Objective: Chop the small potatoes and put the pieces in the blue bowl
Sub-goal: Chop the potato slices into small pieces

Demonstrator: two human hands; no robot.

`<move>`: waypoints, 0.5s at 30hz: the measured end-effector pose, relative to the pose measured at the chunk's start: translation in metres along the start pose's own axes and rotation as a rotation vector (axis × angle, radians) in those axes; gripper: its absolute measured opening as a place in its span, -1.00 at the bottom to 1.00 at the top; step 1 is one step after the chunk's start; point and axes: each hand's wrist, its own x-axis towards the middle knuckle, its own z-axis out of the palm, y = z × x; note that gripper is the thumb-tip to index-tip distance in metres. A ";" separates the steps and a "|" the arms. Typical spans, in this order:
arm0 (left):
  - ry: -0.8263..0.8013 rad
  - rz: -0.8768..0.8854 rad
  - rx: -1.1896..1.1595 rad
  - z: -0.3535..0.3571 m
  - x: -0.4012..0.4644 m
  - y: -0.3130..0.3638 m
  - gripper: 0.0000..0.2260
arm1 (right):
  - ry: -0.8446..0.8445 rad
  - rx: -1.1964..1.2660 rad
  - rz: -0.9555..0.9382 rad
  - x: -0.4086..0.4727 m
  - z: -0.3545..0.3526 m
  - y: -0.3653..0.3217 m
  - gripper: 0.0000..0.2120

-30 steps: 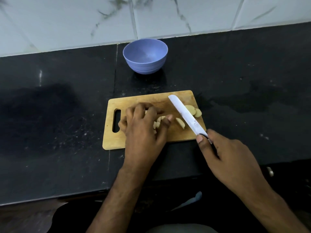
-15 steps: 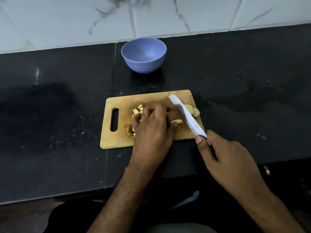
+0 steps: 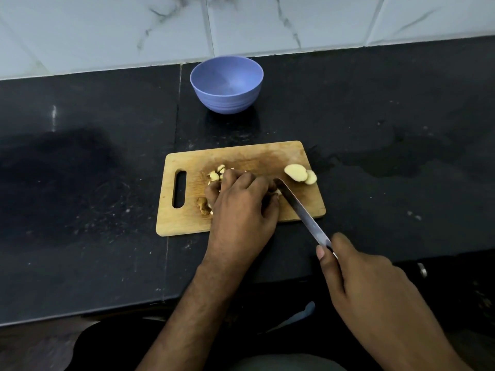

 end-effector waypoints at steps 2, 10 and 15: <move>-0.004 -0.005 -0.006 0.000 0.000 0.000 -0.86 | 0.004 -0.049 0.005 -0.001 -0.003 -0.003 -0.73; -0.021 0.002 -0.007 -0.002 0.000 0.000 -0.83 | -0.046 -0.129 -0.019 0.001 -0.012 -0.013 -0.80; -0.019 0.007 -0.015 -0.002 0.000 0.000 -0.85 | -0.042 -0.065 -0.030 0.012 -0.005 -0.010 -0.80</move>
